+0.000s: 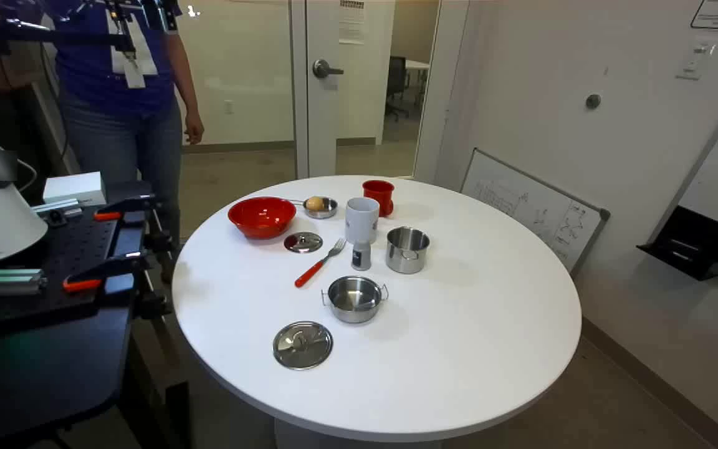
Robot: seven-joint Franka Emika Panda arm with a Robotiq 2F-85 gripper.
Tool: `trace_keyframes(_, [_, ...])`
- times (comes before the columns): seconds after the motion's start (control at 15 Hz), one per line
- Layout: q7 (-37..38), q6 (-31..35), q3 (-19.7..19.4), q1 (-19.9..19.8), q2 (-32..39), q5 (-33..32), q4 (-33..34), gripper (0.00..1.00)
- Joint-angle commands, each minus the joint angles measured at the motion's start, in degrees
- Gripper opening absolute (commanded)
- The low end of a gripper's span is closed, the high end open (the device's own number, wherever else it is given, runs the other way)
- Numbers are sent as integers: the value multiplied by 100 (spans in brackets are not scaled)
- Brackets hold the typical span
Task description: Move the cup backwards
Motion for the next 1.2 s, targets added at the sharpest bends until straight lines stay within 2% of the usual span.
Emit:
trace_keyframes(0.0, [14,-10,-20,20,4,-18,10,100])
trace_keyframes(0.4, [-58,166,-94,-74,258,-44,60,100])
trace_keyframes(0.67, [-109,650,-202,-348,768,-209,28,100])
trace_keyframes(0.93, [-275,1616,-430,-699,1723,-417,1,100])
trace_keyframes(1.13, [-478,2438,-705,-998,2767,-577,159,100])
